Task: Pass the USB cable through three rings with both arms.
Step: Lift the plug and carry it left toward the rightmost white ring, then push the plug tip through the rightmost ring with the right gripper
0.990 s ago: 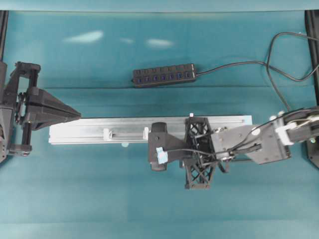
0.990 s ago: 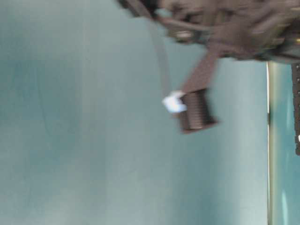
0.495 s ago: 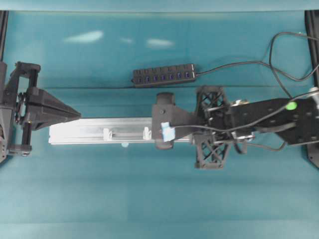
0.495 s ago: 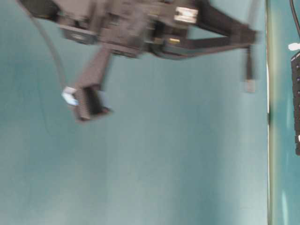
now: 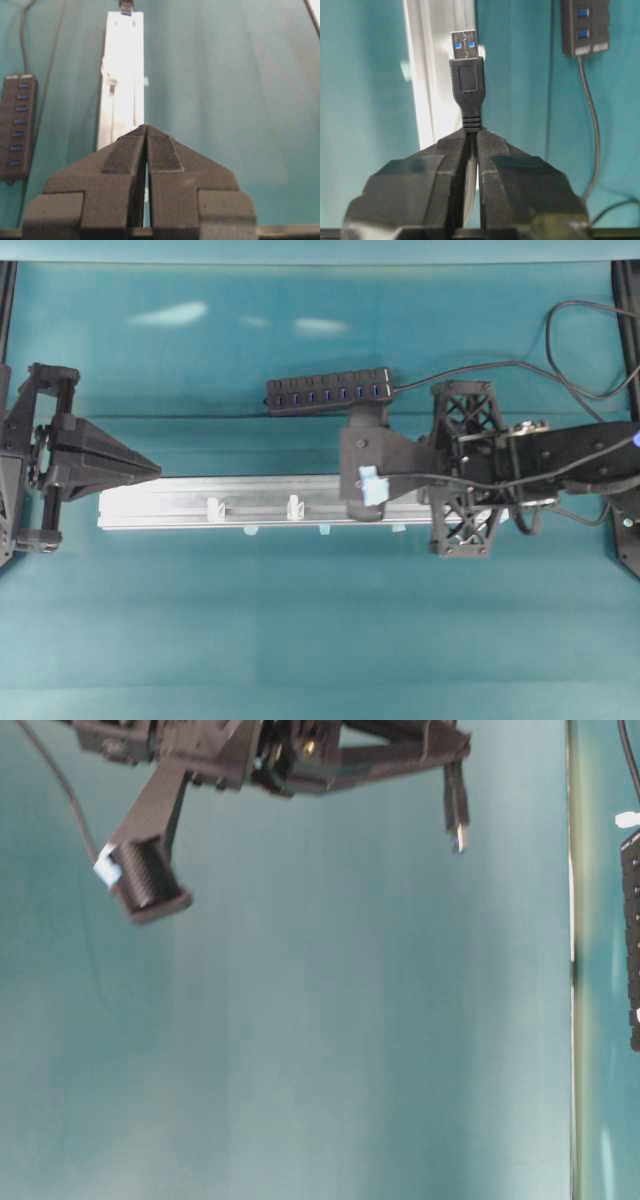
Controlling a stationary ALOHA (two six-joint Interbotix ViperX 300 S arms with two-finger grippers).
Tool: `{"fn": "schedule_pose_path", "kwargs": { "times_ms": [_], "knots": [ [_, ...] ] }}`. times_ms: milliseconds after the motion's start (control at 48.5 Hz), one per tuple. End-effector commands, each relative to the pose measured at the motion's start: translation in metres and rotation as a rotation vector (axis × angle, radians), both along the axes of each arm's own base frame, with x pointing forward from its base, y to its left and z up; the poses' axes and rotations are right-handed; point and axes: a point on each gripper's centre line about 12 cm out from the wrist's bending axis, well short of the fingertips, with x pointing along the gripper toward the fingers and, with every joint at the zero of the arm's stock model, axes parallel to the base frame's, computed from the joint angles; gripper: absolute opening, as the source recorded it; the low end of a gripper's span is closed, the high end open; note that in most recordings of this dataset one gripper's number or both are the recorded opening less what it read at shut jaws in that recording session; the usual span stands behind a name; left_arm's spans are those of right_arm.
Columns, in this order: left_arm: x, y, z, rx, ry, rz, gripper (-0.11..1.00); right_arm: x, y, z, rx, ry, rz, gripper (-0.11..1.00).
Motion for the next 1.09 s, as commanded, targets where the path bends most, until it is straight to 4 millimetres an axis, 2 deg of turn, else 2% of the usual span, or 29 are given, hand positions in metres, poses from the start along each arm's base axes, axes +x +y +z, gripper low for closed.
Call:
{"fn": "schedule_pose_path", "kwargs": {
  "times_ms": [0,248,475,763,1073],
  "knots": [
    [0.002,0.000,0.014,0.001,-0.041,0.002,0.02,-0.010,-0.004,0.009,-0.006,-0.025,0.002,-0.09],
    [0.002,0.000,0.014,0.001,-0.041,0.002,0.02,-0.039,-0.016,-0.004,-0.006,-0.005,-0.031,-0.09],
    [0.002,0.000,0.014,0.000,-0.040,0.002,0.02,-0.058,-0.021,-0.031,-0.002,0.028,-0.032,-0.09],
    [0.002,0.000,0.013,0.001,-0.038,0.002,0.02,-0.054,-0.028,-0.064,0.016,-0.001,-0.018,-0.09],
    [0.003,0.000,0.013,-0.005,-0.038,0.003,0.02,-0.036,-0.041,-0.092,0.037,-0.040,-0.024,-0.09]
  ]
}}
